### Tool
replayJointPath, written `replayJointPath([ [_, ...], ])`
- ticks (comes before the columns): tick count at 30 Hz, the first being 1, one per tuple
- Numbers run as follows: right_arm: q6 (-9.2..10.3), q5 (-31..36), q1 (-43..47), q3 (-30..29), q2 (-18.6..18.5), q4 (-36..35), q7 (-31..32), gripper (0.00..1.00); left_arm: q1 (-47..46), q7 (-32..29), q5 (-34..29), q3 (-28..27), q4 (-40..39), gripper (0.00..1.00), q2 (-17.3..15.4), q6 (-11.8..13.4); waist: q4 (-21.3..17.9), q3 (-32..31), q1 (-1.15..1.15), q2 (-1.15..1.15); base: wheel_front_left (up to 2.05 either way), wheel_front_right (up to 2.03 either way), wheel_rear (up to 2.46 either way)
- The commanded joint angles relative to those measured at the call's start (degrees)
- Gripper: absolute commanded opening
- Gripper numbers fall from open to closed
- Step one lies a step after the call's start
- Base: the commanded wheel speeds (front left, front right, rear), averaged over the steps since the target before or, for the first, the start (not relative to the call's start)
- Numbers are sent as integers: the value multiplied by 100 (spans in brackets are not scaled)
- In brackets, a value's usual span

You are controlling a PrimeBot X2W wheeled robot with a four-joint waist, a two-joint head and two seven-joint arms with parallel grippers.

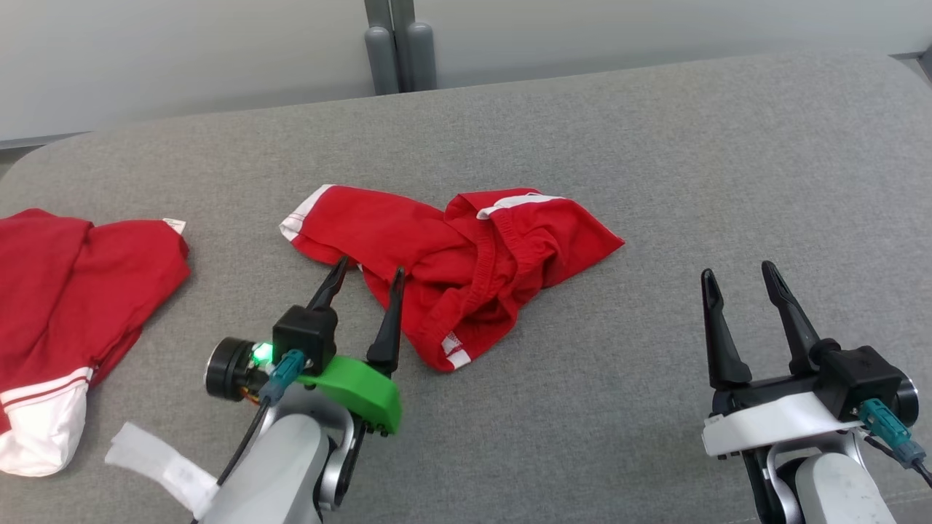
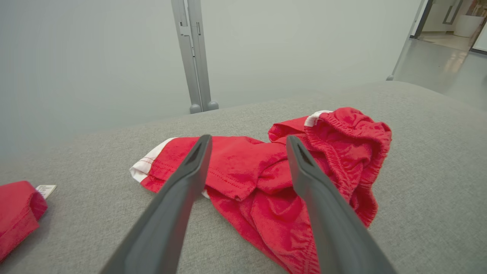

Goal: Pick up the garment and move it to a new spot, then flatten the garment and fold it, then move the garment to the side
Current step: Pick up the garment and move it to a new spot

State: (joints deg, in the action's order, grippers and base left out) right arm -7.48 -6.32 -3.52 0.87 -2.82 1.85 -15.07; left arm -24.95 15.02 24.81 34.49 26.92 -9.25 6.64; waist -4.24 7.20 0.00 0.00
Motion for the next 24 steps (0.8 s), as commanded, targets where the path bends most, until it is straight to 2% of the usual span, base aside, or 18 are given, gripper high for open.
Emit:
replayJointPath([
  [1, -2, 33, 105, -42, -12, -23, -17, 100, 268, 21, -65, -180, -178, 100, -59, 66, 131, -95, 0, 0, 0, 0, 0],
  [6, -2, -37, 192, -99, -12, -12, -17, 100, 987, 21, -300, -704, -753, 100, -100, 147, 220, -150, 0, 0, 0, 0, 0],
  [12, -2, -75, 262, -36, -13, 48, -17, 100, 1750, 21, -569, -1359, -1307, 100, 11, 150, 253, -215, 0, 0, 0, 0, 0],
  [15, -2, -105, 298, -5, -12, 77, -17, 100, 1983, 17, -660, -1653, -1482, 100, 106, 93, 266, -236, 0, 0, 0, 0, 0],
  [24, -2, -126, 363, 42, -13, 158, -17, 100, 2263, 15, -1005, -2071, -1479, 100, 342, -166, 265, -347, 0, 0, 0, 0, 0],
])
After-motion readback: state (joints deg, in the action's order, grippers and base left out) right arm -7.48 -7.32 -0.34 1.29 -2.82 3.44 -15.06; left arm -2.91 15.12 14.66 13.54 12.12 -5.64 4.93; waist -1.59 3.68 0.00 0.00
